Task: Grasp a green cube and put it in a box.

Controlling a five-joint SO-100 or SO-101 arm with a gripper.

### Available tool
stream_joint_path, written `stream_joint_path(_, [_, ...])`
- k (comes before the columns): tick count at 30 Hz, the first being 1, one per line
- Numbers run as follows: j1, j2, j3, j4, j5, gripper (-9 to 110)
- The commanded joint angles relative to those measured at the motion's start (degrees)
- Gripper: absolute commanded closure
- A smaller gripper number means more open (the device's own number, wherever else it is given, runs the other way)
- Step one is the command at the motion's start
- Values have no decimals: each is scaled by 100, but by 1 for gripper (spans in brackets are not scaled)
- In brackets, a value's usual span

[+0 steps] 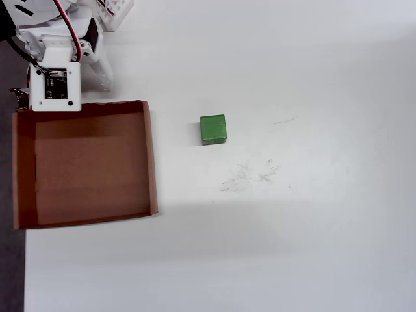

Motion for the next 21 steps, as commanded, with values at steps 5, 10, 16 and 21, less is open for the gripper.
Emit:
stream_joint_path(5, [-167,-97,-141,-97,18,77])
stream_joint_path(10, [-211,-1230,-1397,-97,70,76])
stream_joint_path(16, [-483,-3006,-3340,-229,519,73])
stream_joint_path(21, [-853,-4289,-4676,-378,1248,73])
